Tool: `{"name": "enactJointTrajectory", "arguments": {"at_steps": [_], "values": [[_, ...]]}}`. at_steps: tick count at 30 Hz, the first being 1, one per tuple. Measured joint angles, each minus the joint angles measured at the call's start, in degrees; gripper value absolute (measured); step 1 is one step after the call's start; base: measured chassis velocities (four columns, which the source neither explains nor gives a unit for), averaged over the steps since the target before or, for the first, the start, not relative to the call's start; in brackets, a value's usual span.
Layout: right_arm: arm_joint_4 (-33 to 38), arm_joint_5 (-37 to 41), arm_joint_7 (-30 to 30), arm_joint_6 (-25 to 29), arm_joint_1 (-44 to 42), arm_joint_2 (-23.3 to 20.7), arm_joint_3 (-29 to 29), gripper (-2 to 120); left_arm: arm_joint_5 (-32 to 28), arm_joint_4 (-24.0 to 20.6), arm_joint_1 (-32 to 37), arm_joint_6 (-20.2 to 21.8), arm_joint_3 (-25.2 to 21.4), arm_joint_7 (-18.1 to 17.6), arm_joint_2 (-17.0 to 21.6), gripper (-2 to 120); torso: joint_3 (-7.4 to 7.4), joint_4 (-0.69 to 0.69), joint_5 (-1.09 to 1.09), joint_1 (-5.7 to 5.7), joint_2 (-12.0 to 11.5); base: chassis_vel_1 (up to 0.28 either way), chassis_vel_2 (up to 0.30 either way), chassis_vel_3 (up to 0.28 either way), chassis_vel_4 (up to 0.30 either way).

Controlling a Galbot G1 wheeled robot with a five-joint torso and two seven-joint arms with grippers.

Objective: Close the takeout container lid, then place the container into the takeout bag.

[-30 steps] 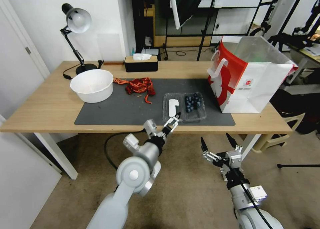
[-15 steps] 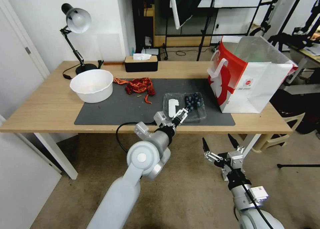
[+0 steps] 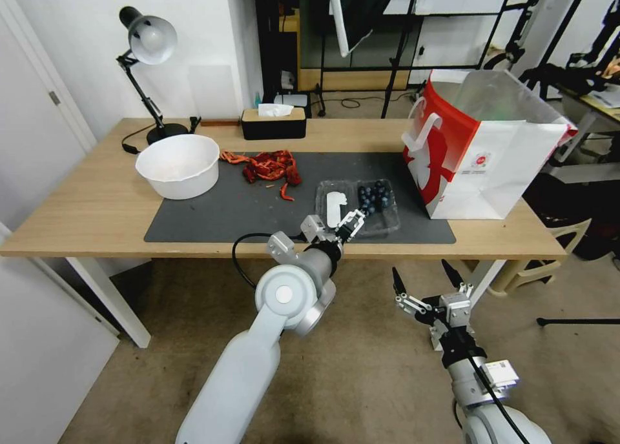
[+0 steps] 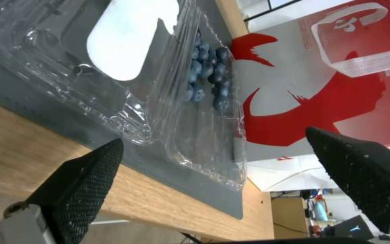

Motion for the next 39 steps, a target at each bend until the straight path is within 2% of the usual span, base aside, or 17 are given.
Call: {"name": "enactJointTrajectory", "arguments": {"at_steps": [23,36,39], "values": [[-0.99,0.06,-0.11,0.4,0.18,-0.01,0.4,100,0.21,3.16,-1.8,-0.53,0.42,-1.44,-0.62,100,0.0,0.0,0.0,0.0,0.01,0.0,0.0,0.0,0.0],[-1.4,-0.17,-0.2,0.69,0.01,0.25,0.23,100,0.2,4.61,-2.67,-1.47,0.37,-0.74,-1.14,100,0.0,0.0,0.0,0.0,0.01,0.0,0.0,0.0,0.0],[-1.41,-0.29,-0.25,0.73,-0.04,0.3,0.2,100,1.26,4.48,-2.36,-2.25,0.58,1.2,-1.02,100,0.0,0.0,0.0,0.0,0.01,0.0,0.0,0.0,0.0]]}}
